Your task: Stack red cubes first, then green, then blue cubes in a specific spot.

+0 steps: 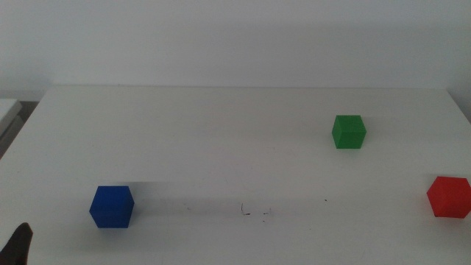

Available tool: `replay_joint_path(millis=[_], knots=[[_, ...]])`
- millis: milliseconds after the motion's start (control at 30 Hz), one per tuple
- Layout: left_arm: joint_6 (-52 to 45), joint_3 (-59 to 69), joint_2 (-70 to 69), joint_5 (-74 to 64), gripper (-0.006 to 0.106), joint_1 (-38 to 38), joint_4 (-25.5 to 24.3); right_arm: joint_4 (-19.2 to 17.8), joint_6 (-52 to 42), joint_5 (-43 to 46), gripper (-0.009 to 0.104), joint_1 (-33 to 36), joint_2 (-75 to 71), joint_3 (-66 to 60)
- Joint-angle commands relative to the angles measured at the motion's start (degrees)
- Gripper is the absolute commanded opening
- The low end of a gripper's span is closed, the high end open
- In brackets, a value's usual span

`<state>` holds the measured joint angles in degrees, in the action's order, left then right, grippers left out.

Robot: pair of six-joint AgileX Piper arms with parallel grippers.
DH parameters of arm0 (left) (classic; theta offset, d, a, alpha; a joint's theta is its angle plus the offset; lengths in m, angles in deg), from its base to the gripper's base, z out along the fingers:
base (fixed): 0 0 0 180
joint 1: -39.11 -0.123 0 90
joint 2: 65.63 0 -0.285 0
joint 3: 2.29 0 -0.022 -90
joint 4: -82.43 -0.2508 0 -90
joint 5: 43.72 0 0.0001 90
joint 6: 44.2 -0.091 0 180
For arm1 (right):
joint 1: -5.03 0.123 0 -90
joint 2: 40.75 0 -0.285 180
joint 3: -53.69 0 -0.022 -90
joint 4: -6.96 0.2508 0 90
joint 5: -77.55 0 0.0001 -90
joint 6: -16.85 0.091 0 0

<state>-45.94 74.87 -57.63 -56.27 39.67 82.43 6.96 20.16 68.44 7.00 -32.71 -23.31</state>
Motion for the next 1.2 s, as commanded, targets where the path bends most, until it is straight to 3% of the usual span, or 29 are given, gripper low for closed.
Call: replay_joint_path(millis=[0,133,300,567,733,967,1167], knots=[[0.3,0.0,-0.2,0.8,0.094,0.0,0.0,-0.5,-0.3,0.4,0.081,-0.3,-0.3,-0.2],[0.3,0.0,-0.2,0.8,0.094,0.0,0.0,0.0,9.4,0.4,0.081,-0.3,-0.3,-0.2],[0.3,0.0,-0.2,0.8,0.094,0.0,0.0,0.0,10.8,-5.7,0.081,-0.3,9.9,11.5],[0.3,0.0,-0.2,0.8,0.094,0.0,0.0,-0.5,10.4,-46.9,0.081,-0.3,33.3,47.6],[0.3,0.0,-0.2,0.8,0.094,0.0,0.0,-0.9,9.4,-51.3,0.081,-0.3,41.1,59.5],[0.2,0.0,-0.2,0.8,0.094,0.0,0.0,0.4,13.2,-54.2,0.081,-0.3,41.4,60.1],[0.2,0.0,-0.2,0.8,0.094,0.0,0.0,0.4,7.1,-60.9,0.081,-0.3,44.0,60.9]])
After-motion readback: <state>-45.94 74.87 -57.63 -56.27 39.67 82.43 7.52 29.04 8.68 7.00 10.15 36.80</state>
